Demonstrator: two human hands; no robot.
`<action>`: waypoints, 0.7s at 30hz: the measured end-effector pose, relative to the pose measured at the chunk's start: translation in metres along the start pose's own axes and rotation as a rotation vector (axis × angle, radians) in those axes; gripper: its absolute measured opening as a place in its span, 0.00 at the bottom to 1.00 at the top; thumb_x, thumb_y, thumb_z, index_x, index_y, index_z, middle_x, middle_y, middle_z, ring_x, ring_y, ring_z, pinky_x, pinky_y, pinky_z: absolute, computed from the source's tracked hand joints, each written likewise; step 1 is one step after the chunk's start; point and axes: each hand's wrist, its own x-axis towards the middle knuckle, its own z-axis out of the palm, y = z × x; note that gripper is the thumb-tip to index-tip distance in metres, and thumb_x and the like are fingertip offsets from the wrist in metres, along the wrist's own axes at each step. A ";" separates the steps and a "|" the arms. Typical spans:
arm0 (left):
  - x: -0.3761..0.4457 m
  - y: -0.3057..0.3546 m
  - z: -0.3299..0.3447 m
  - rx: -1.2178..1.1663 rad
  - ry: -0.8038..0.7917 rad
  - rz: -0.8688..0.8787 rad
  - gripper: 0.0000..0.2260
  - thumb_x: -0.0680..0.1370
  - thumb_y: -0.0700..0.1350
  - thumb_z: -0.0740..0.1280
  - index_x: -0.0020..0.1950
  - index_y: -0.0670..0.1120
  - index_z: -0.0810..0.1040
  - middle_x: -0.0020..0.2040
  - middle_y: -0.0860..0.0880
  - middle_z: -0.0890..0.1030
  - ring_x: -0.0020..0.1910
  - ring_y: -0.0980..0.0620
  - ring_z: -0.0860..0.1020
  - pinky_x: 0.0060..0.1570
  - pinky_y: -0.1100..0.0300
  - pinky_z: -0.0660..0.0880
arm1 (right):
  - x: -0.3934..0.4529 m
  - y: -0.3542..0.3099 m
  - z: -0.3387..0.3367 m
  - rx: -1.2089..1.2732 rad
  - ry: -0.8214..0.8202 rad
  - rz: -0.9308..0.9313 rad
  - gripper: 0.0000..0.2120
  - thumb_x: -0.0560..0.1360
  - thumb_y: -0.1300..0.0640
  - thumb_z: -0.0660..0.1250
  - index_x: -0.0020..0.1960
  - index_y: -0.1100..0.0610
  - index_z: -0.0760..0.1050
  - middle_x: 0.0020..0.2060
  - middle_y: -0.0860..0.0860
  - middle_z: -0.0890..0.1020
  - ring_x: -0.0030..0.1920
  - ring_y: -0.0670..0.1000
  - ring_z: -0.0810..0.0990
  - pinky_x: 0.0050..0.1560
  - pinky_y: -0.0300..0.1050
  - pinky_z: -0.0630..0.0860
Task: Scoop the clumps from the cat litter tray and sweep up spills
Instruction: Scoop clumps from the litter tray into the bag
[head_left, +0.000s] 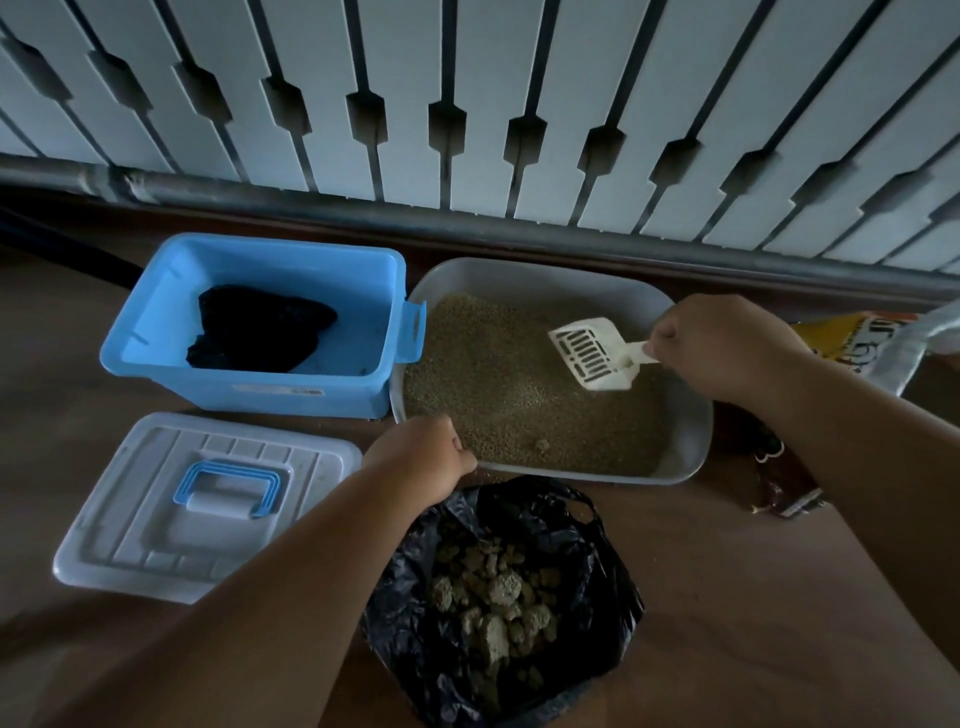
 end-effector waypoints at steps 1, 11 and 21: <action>-0.001 0.001 -0.001 0.005 0.002 -0.005 0.09 0.79 0.55 0.67 0.53 0.50 0.76 0.48 0.50 0.79 0.50 0.49 0.78 0.48 0.54 0.75 | 0.000 0.000 -0.001 0.019 -0.044 -0.002 0.13 0.81 0.49 0.62 0.46 0.51 0.84 0.39 0.50 0.82 0.41 0.51 0.79 0.39 0.46 0.72; 0.002 -0.007 0.001 -0.038 -0.021 0.086 0.09 0.79 0.52 0.68 0.51 0.48 0.76 0.44 0.51 0.78 0.45 0.52 0.78 0.42 0.57 0.71 | 0.008 0.033 0.016 0.525 -0.482 0.126 0.08 0.80 0.55 0.67 0.50 0.57 0.83 0.25 0.51 0.74 0.22 0.47 0.63 0.24 0.37 0.58; 0.004 -0.013 0.005 -0.064 -0.029 0.120 0.07 0.80 0.53 0.67 0.49 0.50 0.75 0.44 0.52 0.78 0.43 0.54 0.77 0.41 0.57 0.71 | 0.006 0.034 0.091 0.723 -0.684 0.184 0.11 0.83 0.53 0.60 0.49 0.57 0.78 0.27 0.49 0.75 0.24 0.46 0.68 0.27 0.39 0.63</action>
